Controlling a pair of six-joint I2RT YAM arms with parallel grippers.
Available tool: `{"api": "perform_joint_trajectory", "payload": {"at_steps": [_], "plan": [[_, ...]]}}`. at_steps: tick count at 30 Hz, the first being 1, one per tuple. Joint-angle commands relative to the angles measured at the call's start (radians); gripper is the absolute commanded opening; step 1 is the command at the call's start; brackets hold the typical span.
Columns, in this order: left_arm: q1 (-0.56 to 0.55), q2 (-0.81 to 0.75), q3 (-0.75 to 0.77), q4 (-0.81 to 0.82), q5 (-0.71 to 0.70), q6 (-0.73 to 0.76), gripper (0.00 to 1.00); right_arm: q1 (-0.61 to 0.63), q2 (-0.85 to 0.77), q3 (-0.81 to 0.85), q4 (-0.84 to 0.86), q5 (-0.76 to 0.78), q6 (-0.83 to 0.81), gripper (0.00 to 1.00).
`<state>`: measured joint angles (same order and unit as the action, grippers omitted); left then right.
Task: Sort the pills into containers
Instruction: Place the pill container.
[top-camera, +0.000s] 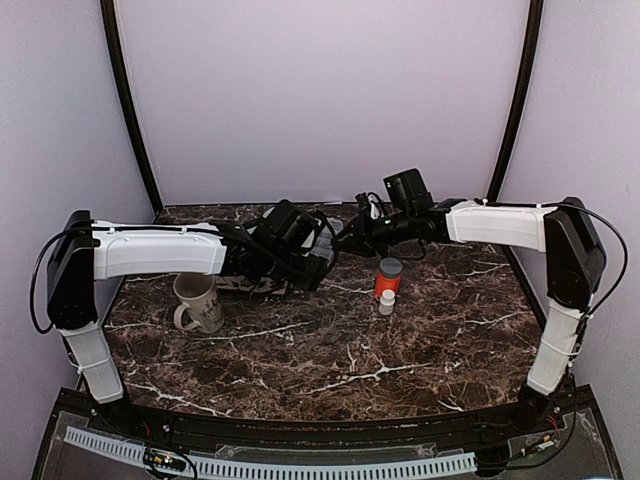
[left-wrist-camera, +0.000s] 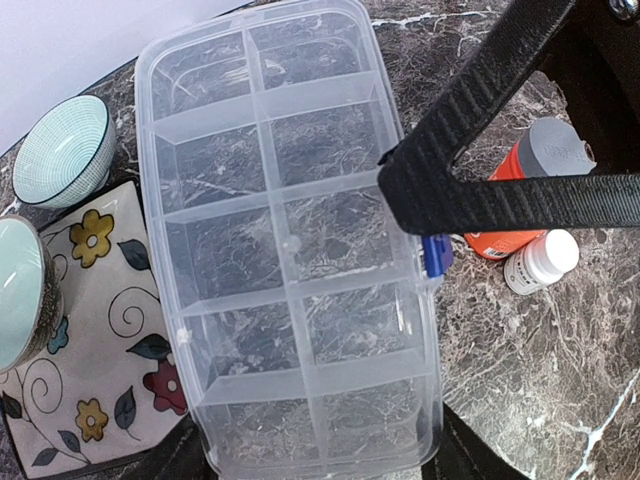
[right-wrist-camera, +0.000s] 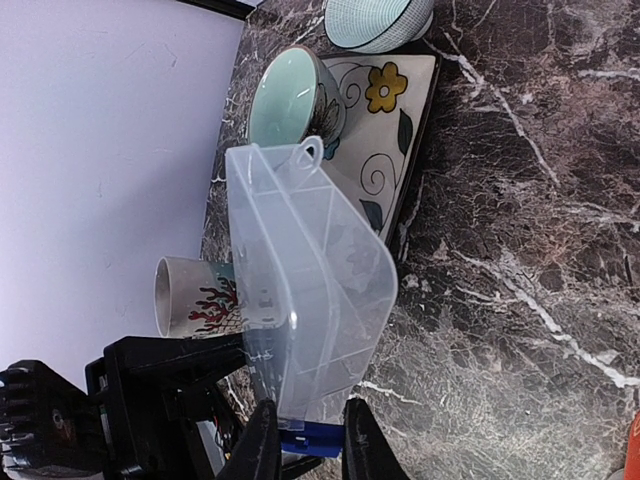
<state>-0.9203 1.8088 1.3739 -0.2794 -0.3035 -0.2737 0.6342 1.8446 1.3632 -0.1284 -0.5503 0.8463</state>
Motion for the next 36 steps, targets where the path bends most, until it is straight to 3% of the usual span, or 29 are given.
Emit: {"api": "perform_joint_trajectory", "payload": {"at_steps": [1, 10, 36], "plan": [[0.018, -0.027, 0.006, 0.012, -0.051, -0.036, 0.64, 0.015, 0.008, 0.004, -0.042, -0.060, -0.011, 0.00], [0.020, -0.062, -0.047, 0.030, 0.030, -0.073, 0.79, 0.014, -0.006, -0.011, -0.050, -0.063, -0.018, 0.00], [0.021, -0.179, -0.198, 0.102, 0.125, -0.177, 0.88, 0.017, -0.014, -0.011, -0.042, -0.074, -0.014, 0.00]]}}
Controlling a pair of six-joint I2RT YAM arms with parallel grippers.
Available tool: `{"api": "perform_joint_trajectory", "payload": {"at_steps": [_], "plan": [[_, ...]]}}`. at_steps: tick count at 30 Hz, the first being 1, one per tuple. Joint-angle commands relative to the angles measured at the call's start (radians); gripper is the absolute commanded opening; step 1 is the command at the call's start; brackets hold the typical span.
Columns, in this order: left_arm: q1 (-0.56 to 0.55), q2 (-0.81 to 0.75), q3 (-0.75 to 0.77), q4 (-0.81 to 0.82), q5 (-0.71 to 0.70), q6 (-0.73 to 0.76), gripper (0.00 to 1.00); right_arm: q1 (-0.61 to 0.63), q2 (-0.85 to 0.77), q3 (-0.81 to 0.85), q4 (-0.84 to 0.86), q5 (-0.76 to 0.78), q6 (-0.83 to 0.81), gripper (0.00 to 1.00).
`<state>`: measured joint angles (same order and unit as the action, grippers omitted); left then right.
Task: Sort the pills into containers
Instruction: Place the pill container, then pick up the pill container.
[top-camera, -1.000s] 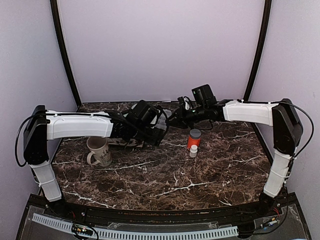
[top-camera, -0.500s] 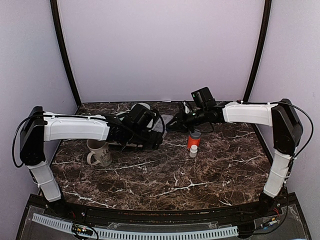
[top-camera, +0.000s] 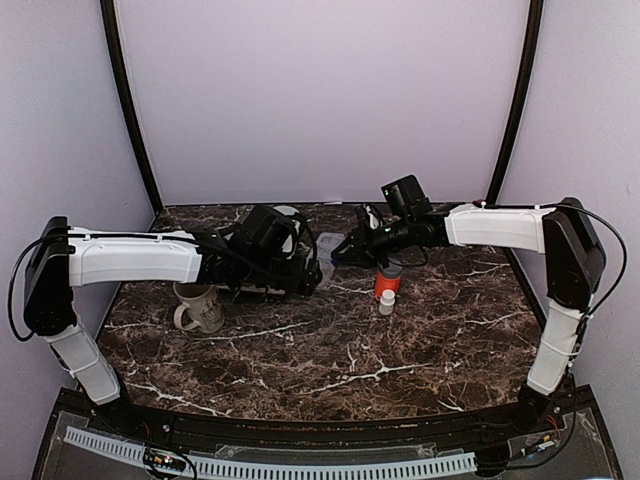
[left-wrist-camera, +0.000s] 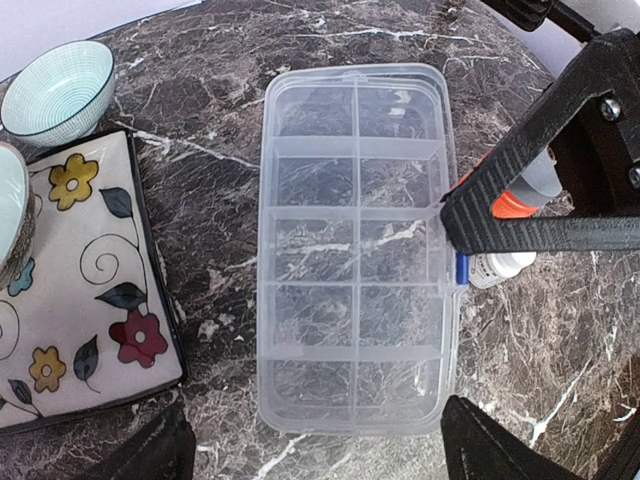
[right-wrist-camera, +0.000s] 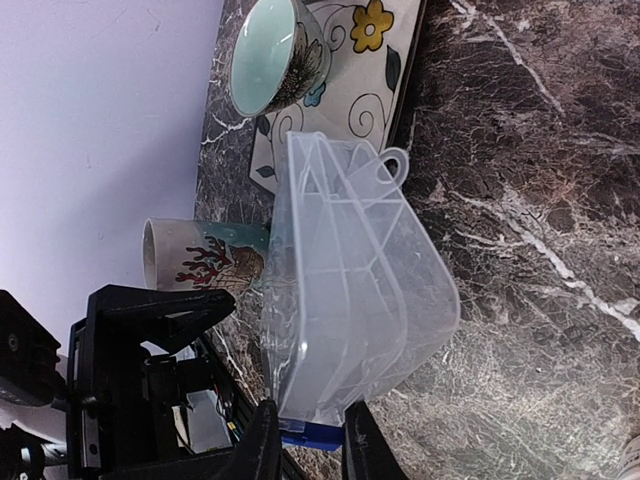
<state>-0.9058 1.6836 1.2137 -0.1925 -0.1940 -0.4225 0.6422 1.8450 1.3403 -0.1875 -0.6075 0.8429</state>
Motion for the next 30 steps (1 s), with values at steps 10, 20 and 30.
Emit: {"api": "perform_joint_trajectory", "payload": {"at_steps": [10, 20, 30], "plan": [[0.007, -0.050, -0.035, 0.038, 0.059, -0.030, 0.91, 0.021, 0.014, 0.060, -0.014, -0.016, -0.011, 0.00], [0.007, 0.003, 0.026, 0.008, 0.041, -0.027, 0.99, 0.035, 0.018, 0.080, -0.039, -0.014, -0.013, 0.00], [-0.011, 0.065, 0.124, -0.086, -0.087, 0.010, 0.99, 0.043, 0.016, 0.081, -0.042, -0.018, -0.013, 0.00]]}}
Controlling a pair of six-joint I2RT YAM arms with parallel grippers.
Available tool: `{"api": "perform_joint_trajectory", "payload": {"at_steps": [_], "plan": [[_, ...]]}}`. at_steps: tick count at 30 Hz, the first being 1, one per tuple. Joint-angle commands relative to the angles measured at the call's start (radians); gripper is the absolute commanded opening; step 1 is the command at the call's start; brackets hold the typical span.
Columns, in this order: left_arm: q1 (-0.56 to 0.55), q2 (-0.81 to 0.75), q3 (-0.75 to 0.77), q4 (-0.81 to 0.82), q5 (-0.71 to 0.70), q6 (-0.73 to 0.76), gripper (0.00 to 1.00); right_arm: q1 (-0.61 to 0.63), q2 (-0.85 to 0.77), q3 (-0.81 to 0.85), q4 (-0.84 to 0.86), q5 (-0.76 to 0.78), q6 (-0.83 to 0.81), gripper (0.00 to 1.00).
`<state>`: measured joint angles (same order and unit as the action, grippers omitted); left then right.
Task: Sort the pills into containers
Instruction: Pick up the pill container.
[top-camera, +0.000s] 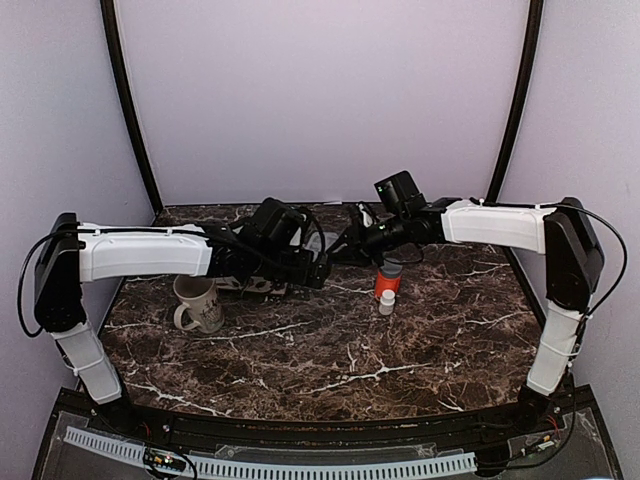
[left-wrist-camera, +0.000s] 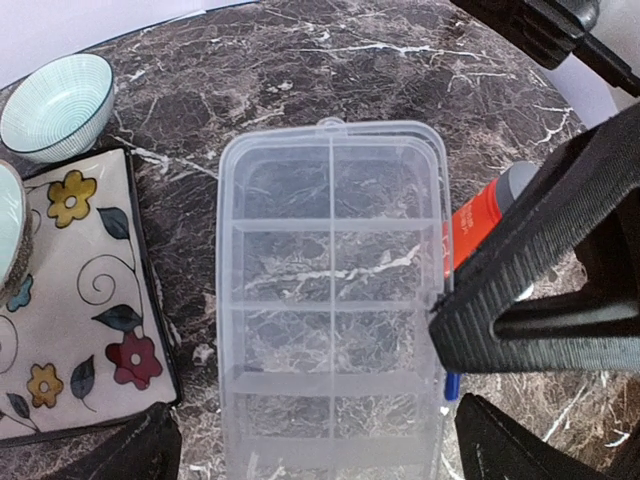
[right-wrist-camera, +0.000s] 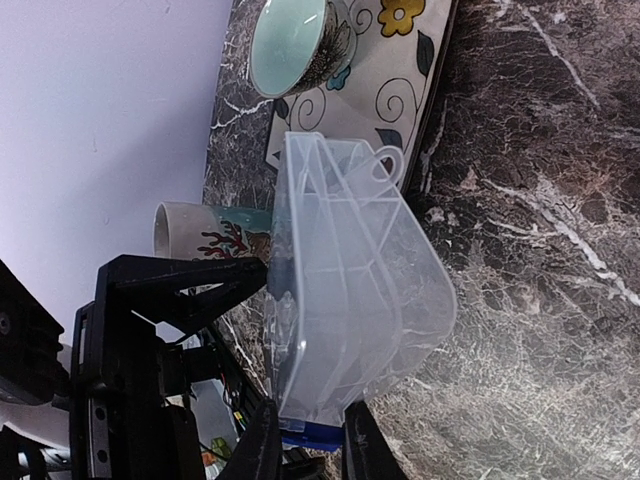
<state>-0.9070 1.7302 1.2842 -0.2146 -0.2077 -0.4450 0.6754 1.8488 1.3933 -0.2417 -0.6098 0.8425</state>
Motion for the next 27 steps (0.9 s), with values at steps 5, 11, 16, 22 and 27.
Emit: {"api": "perform_joint_trajectory", "payload": {"at_steps": [5, 11, 16, 22, 27], "plan": [[-0.019, 0.061, 0.086, -0.104, -0.097, 0.045, 0.99, 0.012, 0.015, 0.025, 0.010, -0.022, -0.013, 0.00], [-0.026, 0.069, 0.062, -0.100, -0.099, 0.036, 0.97, 0.012, 0.015, -0.005, 0.024, -0.033, -0.013, 0.00], [-0.026, 0.064, 0.041, -0.097, -0.104, 0.034, 0.91, 0.011, 0.020, -0.042, 0.034, -0.041, -0.019, 0.00], [-0.026, 0.040, 0.007, -0.062, -0.061, 0.033, 0.92, 0.011, 0.024, -0.068, 0.047, -0.044, -0.028, 0.00], [-0.026, 0.030, -0.008, -0.058, -0.022, 0.022, 0.92, 0.012, 0.027, -0.074, 0.057, -0.047, -0.030, 0.00]]}}
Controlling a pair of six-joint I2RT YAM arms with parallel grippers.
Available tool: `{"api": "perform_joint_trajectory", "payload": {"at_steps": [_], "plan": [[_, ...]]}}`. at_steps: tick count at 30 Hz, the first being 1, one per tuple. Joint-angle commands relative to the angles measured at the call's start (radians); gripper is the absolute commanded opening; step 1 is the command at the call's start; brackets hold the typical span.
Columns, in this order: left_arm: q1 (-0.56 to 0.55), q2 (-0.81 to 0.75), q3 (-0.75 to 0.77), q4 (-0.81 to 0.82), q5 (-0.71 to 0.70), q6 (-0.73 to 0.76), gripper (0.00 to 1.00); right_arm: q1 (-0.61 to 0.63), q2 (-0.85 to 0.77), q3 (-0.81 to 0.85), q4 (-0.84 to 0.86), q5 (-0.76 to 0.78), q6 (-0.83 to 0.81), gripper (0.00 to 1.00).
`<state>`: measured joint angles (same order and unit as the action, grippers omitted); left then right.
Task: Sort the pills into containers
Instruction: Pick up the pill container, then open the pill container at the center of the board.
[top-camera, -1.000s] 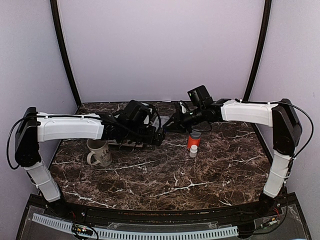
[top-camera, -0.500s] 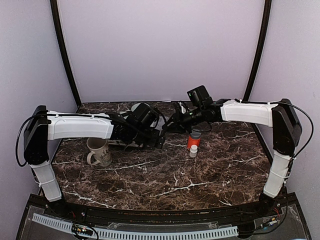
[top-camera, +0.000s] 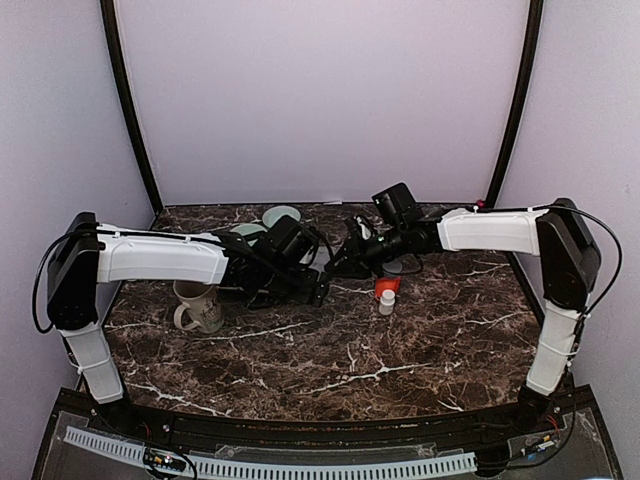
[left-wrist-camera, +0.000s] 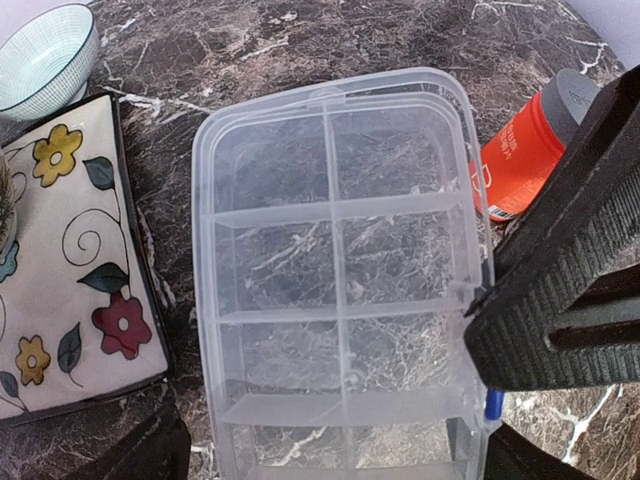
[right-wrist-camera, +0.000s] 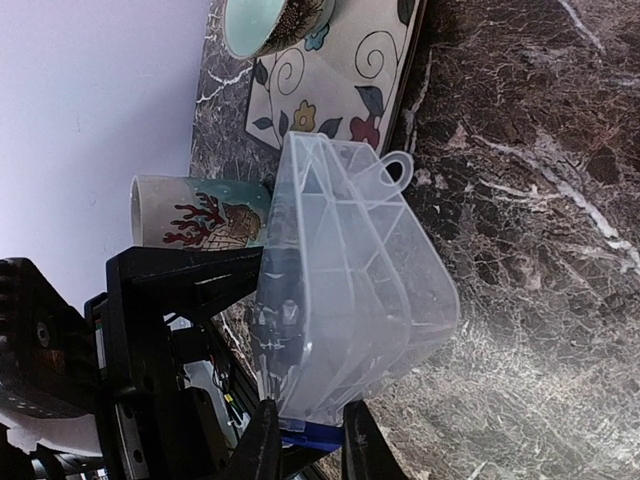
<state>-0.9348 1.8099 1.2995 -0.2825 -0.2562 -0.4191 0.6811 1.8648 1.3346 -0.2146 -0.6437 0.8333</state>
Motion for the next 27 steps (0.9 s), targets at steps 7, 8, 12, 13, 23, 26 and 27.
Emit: {"api": "perform_joint_trajectory", "payload": {"at_steps": [7, 8, 12, 13, 23, 26, 27], "plan": [[0.002, -0.068, -0.044, 0.013, 0.036, -0.020, 0.92, 0.005, 0.012, -0.023, 0.031, -0.013, -0.030, 0.00], [0.002, -0.070, -0.046, 0.013, 0.037, -0.022, 0.91, 0.005, 0.012, -0.023, 0.030, -0.013, -0.033, 0.00], [0.004, -0.083, -0.060, 0.024, 0.046, -0.033, 0.88, 0.007, 0.008, -0.030, 0.031, -0.013, -0.036, 0.00], [0.004, -0.087, -0.067, 0.028, 0.049, -0.036, 0.87, 0.006, 0.007, -0.032, 0.031, -0.013, -0.038, 0.00], [0.009, -0.119, -0.107, 0.056, 0.084, -0.060, 0.76, 0.006, -0.008, -0.039, 0.023, -0.014, -0.058, 0.22], [0.011, -0.122, -0.120, 0.065, 0.093, -0.067, 0.71, 0.007, -0.011, -0.040, 0.023, -0.013, -0.059, 0.24], [0.011, -0.125, -0.124, 0.068, 0.095, -0.069, 0.70, 0.006, -0.012, -0.040, 0.025, -0.015, -0.058, 0.25]]}}
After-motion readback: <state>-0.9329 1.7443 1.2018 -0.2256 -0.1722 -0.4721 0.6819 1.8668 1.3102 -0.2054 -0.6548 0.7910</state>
